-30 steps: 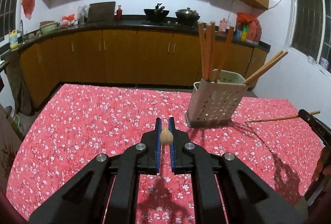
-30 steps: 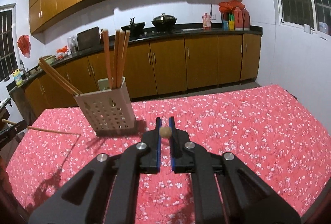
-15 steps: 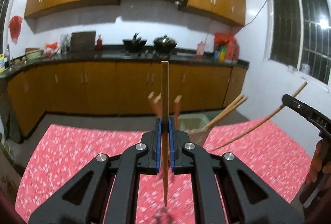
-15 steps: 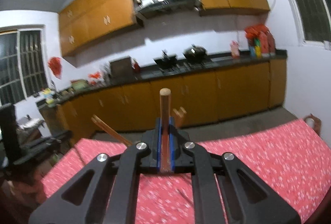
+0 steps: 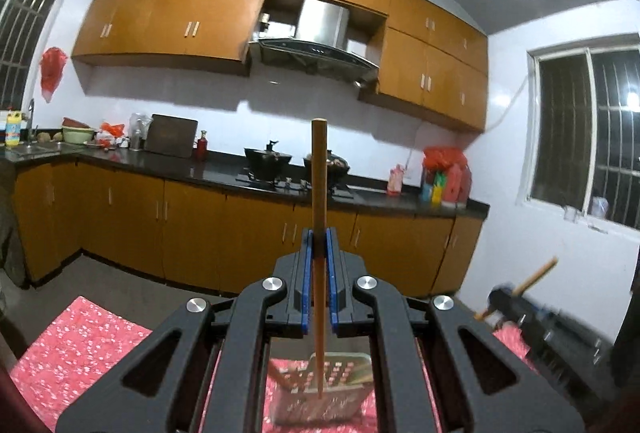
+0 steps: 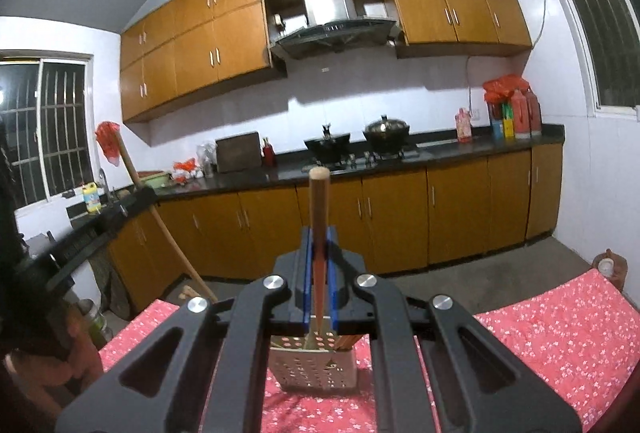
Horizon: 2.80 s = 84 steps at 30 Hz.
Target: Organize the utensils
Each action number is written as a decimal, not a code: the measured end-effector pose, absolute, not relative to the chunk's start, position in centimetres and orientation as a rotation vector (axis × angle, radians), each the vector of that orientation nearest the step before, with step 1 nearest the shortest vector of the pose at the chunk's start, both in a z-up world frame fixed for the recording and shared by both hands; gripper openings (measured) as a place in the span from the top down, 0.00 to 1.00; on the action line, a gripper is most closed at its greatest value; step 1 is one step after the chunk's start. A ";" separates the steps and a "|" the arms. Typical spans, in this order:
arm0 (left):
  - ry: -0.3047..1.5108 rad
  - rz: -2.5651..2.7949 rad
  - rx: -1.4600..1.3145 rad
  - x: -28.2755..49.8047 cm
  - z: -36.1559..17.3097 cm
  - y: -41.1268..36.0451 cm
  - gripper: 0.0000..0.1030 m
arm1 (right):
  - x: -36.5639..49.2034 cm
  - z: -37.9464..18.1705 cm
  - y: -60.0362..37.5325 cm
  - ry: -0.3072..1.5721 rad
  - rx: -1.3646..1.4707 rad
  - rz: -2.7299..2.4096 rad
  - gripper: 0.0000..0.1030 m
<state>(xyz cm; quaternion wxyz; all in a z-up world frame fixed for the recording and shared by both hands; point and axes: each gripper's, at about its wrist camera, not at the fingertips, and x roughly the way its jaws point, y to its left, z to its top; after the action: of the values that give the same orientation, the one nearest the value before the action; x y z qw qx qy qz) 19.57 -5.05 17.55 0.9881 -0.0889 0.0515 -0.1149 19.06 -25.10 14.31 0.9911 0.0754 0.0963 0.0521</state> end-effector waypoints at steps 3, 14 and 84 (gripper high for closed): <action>0.070 -0.195 -0.182 20.4 17.2 -5.5 0.93 | 20.5 13.3 -25.4 0.224 0.164 0.097 0.92; 0.110 -0.179 -0.143 22.6 14.5 -7.6 0.93 | 22.5 12.0 -24.6 0.257 0.151 0.108 0.92; 0.344 -0.040 0.071 4.4 -0.1 1.5 0.02 | 4.1 -1.2 -21.1 0.363 -0.021 -0.051 0.04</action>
<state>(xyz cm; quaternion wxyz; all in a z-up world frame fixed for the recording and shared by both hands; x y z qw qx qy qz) 4.44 1.55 -0.12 0.9844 0.0351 0.1710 -0.0200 4.14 -21.07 -1.22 0.9832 -0.0102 0.1806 -0.0251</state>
